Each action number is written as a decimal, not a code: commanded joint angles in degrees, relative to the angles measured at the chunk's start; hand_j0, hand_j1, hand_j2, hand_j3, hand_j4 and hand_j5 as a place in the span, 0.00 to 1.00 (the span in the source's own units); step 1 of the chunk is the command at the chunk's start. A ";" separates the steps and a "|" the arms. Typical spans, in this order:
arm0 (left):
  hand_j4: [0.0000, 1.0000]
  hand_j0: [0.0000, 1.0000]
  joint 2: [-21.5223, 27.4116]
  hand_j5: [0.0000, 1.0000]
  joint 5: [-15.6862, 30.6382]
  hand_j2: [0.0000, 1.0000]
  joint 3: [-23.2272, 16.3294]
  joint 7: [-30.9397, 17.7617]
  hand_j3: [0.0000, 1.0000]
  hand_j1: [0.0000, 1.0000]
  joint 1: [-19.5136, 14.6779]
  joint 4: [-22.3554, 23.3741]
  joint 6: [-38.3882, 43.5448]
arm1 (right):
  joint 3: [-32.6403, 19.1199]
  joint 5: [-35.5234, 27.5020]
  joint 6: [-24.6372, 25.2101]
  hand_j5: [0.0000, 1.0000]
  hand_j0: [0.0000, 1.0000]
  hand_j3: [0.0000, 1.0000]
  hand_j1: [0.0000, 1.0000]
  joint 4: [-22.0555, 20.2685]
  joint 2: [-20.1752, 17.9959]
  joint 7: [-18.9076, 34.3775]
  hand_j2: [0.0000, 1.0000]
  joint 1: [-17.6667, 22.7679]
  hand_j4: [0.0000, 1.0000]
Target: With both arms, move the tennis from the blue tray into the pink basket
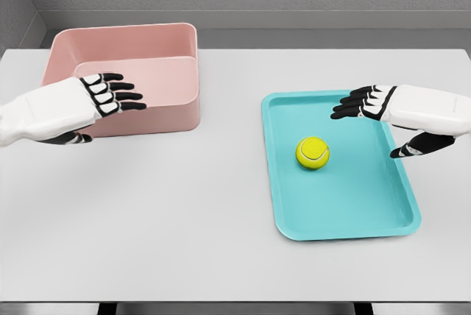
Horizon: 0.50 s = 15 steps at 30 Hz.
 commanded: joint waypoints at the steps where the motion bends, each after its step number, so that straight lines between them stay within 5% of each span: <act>1: 1.00 1.00 0.15 1.00 0.37 1.00 0.04 0.03 1.00 1.00 0.00 -0.51 0.03 | -0.04 -0.35 0.11 1.00 1.00 1.00 1.00 0.00 -0.02 0.00 1.00 0.00 1.00; 6: 1.00 1.00 0.77 1.00 0.37 1.00 0.04 0.03 1.00 1.00 0.26 -1.12 0.03 | 0.05 5.71 0.11 1.00 1.00 1.00 1.00 0.53 6.48 0.09 1.00 -1.23 1.00; 15: 1.00 1.00 0.86 1.00 0.37 1.00 0.04 0.03 1.00 1.00 0.88 -1.21 0.03 | 5.67 14.06 0.11 1.00 1.00 1.00 1.00 10.72 17.47 3.52 1.00 -6.59 1.00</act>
